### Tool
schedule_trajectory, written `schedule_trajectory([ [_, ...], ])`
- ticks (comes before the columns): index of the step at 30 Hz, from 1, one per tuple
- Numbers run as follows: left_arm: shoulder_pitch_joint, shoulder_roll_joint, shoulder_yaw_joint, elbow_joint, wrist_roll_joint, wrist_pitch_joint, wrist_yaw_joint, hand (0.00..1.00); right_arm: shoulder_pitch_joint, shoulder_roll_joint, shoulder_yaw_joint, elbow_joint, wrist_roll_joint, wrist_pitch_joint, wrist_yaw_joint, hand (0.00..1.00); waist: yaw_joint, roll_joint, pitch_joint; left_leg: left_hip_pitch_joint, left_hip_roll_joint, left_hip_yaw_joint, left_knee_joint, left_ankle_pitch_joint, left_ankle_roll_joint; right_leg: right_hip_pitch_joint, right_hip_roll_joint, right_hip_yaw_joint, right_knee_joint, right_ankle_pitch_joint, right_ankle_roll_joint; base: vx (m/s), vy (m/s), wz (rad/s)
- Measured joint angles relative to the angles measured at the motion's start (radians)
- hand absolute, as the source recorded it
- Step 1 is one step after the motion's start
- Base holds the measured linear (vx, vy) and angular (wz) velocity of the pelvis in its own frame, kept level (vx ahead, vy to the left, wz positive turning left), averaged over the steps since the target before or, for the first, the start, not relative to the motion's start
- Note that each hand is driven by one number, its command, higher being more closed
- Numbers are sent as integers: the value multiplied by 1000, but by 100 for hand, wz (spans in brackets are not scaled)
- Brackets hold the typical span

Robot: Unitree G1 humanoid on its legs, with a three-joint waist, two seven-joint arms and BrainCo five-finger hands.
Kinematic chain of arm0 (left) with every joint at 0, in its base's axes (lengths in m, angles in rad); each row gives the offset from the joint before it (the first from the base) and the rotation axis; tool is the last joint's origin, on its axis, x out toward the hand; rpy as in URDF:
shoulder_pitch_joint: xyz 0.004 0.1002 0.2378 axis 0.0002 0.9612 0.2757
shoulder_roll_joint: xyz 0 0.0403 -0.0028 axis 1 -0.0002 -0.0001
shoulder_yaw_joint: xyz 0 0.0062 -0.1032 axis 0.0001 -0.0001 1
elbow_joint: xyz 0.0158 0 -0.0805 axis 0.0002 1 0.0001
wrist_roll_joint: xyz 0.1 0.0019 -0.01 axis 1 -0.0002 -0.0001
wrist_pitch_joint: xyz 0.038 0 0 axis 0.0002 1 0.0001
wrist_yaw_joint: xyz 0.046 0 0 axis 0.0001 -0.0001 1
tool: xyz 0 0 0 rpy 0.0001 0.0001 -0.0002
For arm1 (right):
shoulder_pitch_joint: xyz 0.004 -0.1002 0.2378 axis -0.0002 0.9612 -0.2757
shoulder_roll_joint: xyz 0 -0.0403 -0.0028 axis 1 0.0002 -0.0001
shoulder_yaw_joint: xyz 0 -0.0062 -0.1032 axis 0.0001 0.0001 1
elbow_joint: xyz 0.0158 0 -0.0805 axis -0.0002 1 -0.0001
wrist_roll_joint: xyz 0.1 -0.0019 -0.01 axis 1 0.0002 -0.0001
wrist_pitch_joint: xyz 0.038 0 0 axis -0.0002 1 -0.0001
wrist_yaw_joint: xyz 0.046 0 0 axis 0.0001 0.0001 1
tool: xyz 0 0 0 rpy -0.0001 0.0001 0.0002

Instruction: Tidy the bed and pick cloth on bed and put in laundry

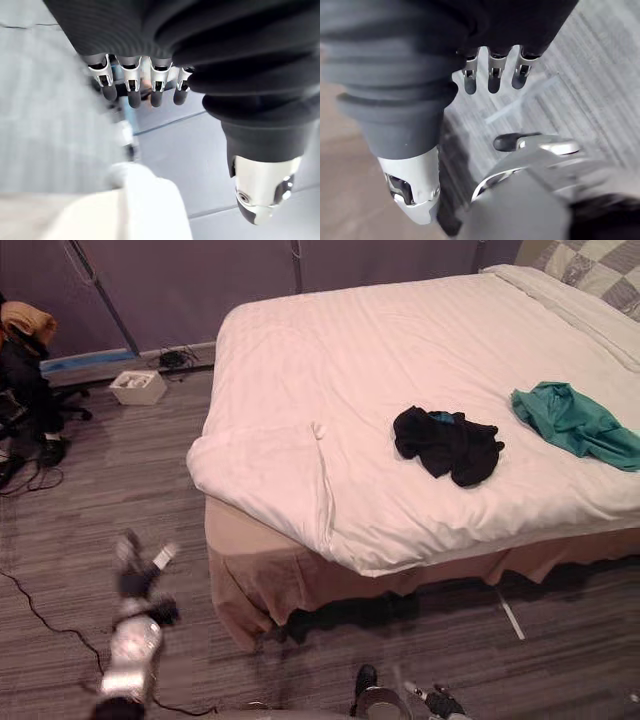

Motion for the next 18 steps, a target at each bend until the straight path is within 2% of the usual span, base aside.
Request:
schedule_trajectory([
  [3, -32, 51, 23, -126, 0, -1, -14, 0, 44, -8, -3, -1, 21, -1, -7, 0, -5, 9, -5, 0, -12, 4, -23, 11, -1, 3, -2, 2, -36, 28, 5, 9, 33, -2],
  [5, -83, 88, 22, -133, -1, 5, -47, 0, 56, -8, -9, -1, 36, 0, -17, 0, -16, 22, -2, 1, -13, 7, -31, 17, -4, -2, -1, 4, -35, 28, 6, 41, 50, -2],
  [6, -112, 110, 21, -131, -1, 10, -66, 0, 57, -8, -17, -4, 41, 2, -18, 0, -32, 26, 2, -4, -11, 8, -29, 20, -2, -7, 1, 5, -35, 28, 5, 39, 41, -1],
  [8, -192, 151, -8, -113, 0, 31, -81, 0, 41, -8, -30, -27, 45, -3, -16, 0, -40, 33, 16, -40, -7, 8, 10, 25, 2, -42, 0, 12, -11, 33, -12, 10, 36, -3],
  [10, -407, 240, -91, -6, -2, 81, -93, 0, -13, -6, -27, -63, 56, -37, 2, 0, -44, 15, 94, -97, 3, 26, 62, 25, 2, -130, -6, 36, 66, 26, -25, -87, 34, -25],
  [11, -452, 256, -108, 27, -3, 93, -93, 0, -27, -6, -26, -68, 64, -46, 4, 0, -48, 9, 110, -108, 4, 32, 69, 24, 2, -148, -7, 43, 81, 25, -26, -143, 11, -33],
  [13, -639, 305, -189, 184, -2, 159, -106, 0, -81, -7, -11, -114, 98, -88, 5, 0, -70, -23, 196, -162, 5, 59, 103, 18, 11, -222, -13, 72, 118, 26, -27, -161, 4, -36],
  [14, -671, 307, -206, 214, -2, 175, -112, 0, -87, -10, 6, -130, 106, -95, 5, 0, -73, -28, 210, -178, 6, 63, 113, 15, 16, -236, -14, 78, 120, 26, -27, -192, 13, -35],
  [16, -774, 307, -262, 333, -21, 244, -130, 0, -104, -18, 70, -186, 134, -108, 4, 0, -103, -40, 267, -232, 12, 87, 152, 7, 26, -296, -17, 98, 144, 31, -24, -140, 18, -25],
  [17, -809, 307, -282, 384, -39, 283, -136, 0, -109, -17, 104, -206, 146, -108, 4, 0, -116, -46, 282, -256, 17, 99, 168, 3, 31, -324, -16, 109, 153, 34, -25, -82, 15, -33],
  [18, -842, 303, -302, 440, -40, 321, -140, 0, -109, -14, 137, -219, 157, -114, 4, 0, -118, -49, 285, -284, 26, 114, 188, -8, 29, -355, -11, 120, 161, 37, -24, -73, 5, -39],
])
